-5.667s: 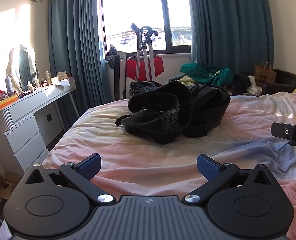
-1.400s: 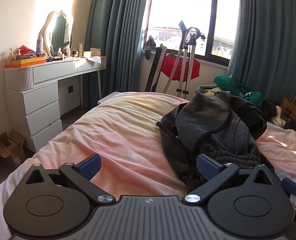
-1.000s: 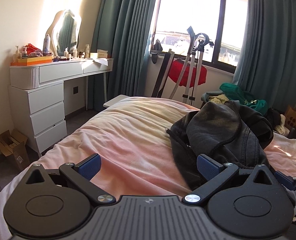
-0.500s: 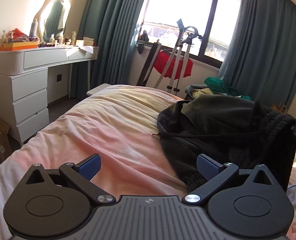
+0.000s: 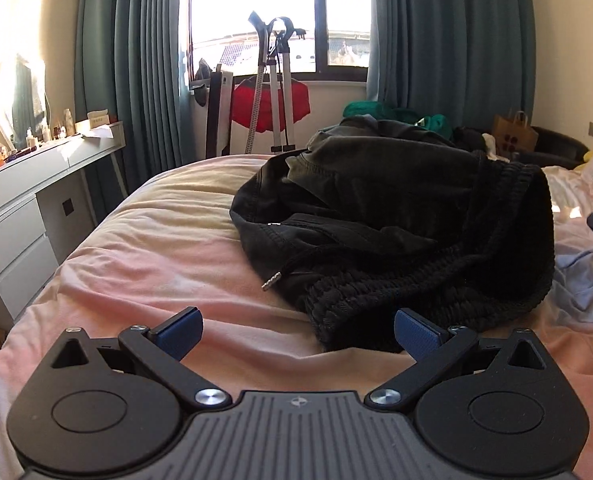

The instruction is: Fold clothes

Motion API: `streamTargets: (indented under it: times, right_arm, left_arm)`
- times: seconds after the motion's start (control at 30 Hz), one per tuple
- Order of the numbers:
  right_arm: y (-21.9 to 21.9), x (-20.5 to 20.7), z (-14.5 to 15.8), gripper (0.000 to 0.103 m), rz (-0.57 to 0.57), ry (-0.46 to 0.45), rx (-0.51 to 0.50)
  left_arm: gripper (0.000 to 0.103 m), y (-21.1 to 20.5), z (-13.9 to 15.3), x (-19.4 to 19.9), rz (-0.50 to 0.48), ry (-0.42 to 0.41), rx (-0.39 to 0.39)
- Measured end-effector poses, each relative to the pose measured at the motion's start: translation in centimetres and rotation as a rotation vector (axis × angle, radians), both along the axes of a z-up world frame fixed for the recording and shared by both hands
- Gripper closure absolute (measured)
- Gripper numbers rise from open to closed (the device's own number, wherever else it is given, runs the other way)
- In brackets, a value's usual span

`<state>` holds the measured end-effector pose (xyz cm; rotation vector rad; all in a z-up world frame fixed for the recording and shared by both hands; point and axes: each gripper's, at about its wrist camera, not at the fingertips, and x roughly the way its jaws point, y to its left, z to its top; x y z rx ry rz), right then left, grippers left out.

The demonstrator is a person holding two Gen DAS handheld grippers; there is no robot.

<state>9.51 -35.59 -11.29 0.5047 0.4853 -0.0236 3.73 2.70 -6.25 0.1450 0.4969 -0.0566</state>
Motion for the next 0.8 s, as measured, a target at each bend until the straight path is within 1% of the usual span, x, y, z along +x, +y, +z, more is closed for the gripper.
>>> streamTargets:
  times: [0.07,0.13,0.23,0.3,0.33,0.43,0.47,0.5,0.57,0.63,0.67,0.7,0.8]
  right_arm:
    - [0.0,0.5,0.4,0.097,0.046,-0.044,0.058]
    - [0.2,1.1,0.1,0.096,0.070,-0.048,0.074]
    - [-0.2,2.1,-1.4,0.094,0.082,0.002,0.114]
    - [-0.9,2.6,-2.4,0.094,0.107,0.026,0.166]
    - [-1.2,2.6,-2.6,0.094,0.113,0.023,0.186]
    - [-2.1,2.6,-2.8,0.091,0.122,-0.003,0.236]
    - [-2.3,2.5,-2.8,0.083,0.125,-0.014,0.248]
    - [-2.5,2.4,-2.7,0.068,0.129,-0.027,0.262]
    - [-2.7,2.2,-2.6,0.052,0.136,-0.062,0.297]
    - [-2.8,2.1,-2.5,0.051,0.148,-0.091,0.325]
    - [-2.5,2.4,-2.5,0.051,0.165,-0.093,0.324]
    - [-2.1,2.6,-2.4,0.051,0.179,-0.092,0.316]
    - [-0.1,3.4,-2.5,0.052,0.177,-0.057,0.200]
  left_arm:
    - [0.000,-0.9,-0.7,0.9,-0.007,0.000,0.044]
    - [0.000,-1.9,-1.4,1.9,-0.015,0.000,0.088]
    - [0.002,-3.3,-2.4,3.3,-0.026,0.001,0.155]
    - [0.005,-4.2,-3.1,4.2,-0.033,0.001,0.199]
    - [0.006,-4.6,-3.4,4.7,-0.039,0.002,0.213]
    - [0.008,-5.2,-4.3,6.4,-0.068,0.018,0.218]
    - [0.010,-5.3,-4.5,6.8,-0.070,0.019,0.225]
    - [0.010,-5.3,-4.8,7.1,-0.070,0.017,0.225]
    - [0.010,-5.3,-5.0,7.7,-0.075,0.012,0.215]
    - [0.012,-5.3,-5.1,8.3,-0.081,0.003,0.211]
    - [0.017,-5.4,-5.1,8.5,-0.087,-0.009,0.218]
    - [0.028,-5.5,-5.1,8.6,-0.093,-0.019,0.223]
    - [0.050,-5.7,-5.4,8.9,-0.084,-0.017,0.240]
